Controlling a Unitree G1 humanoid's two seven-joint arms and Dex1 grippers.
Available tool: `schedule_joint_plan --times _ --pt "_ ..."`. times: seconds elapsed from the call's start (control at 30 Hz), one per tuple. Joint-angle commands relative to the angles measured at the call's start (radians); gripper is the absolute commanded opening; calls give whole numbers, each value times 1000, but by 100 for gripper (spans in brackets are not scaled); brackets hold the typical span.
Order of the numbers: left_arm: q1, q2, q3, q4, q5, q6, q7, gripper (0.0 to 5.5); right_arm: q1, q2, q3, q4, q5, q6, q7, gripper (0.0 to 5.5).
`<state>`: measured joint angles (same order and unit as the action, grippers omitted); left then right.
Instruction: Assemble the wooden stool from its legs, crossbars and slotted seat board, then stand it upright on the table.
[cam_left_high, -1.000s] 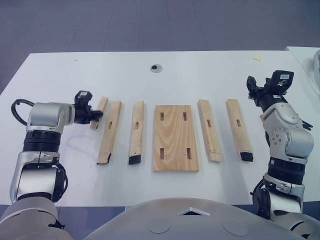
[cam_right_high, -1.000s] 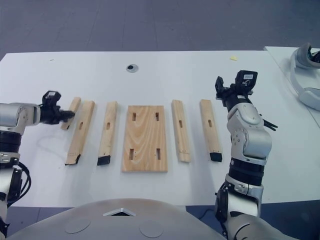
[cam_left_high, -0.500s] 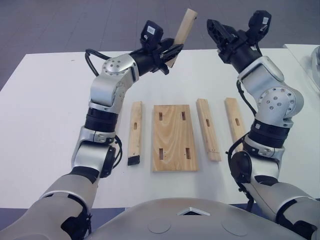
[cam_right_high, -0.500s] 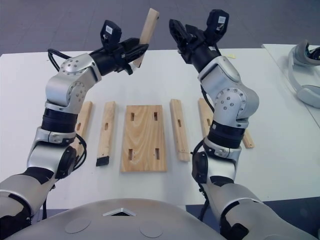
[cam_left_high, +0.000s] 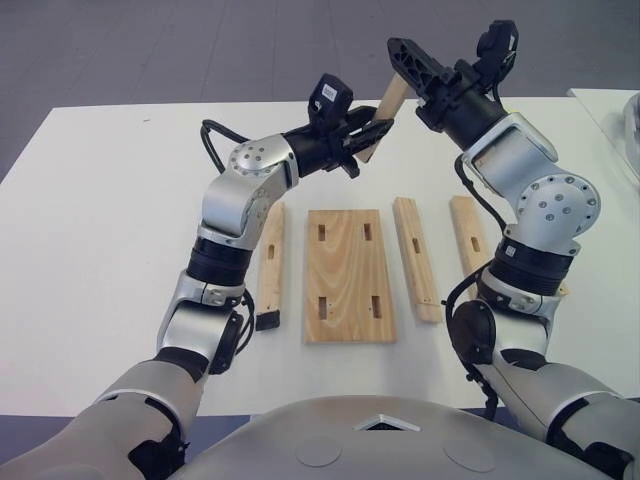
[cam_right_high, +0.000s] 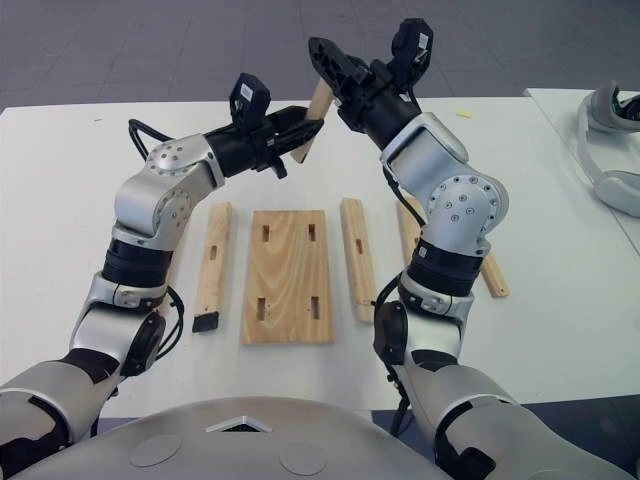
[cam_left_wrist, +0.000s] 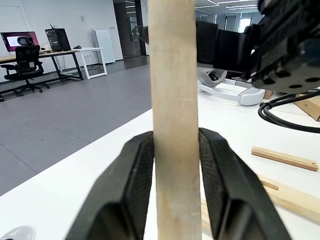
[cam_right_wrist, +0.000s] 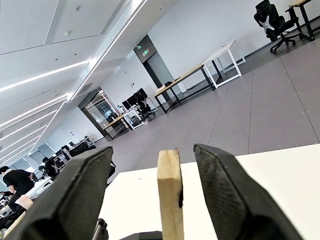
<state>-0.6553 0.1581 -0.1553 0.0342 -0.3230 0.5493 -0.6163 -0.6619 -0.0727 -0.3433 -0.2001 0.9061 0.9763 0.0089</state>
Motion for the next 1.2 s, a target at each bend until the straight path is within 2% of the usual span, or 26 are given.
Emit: schedule_joint_plan --times 0.03,0.4,0.77,0.8,1.03,1.13,1.2 --pt "4 -1 0 -9 -4 16 1 129 22 -20 22 -1 -2 22 -13 230" --pt "10 -11 -4 -27 -9 35 0 129 33 -28 24 22 -7 -3 -36 43" --pt "17 -13 -12 3 29 27 36 129 29 -42 18 40 -16 -16 -38 42" --pt "19 -16 -14 8 35 26 41 165 28 -44 21 40 -22 -20 -38 42" --pt "61 -13 2 16 40 27 72 268 79 -100 127 -48 -235 -144 -56 42" --pt "107 17 43 -5 37 36 100 276 209 -123 190 -170 -348 -171 -89 42" --pt "141 36 78 -17 37 37 125 276 317 -86 228 -283 -376 -164 -130 42"
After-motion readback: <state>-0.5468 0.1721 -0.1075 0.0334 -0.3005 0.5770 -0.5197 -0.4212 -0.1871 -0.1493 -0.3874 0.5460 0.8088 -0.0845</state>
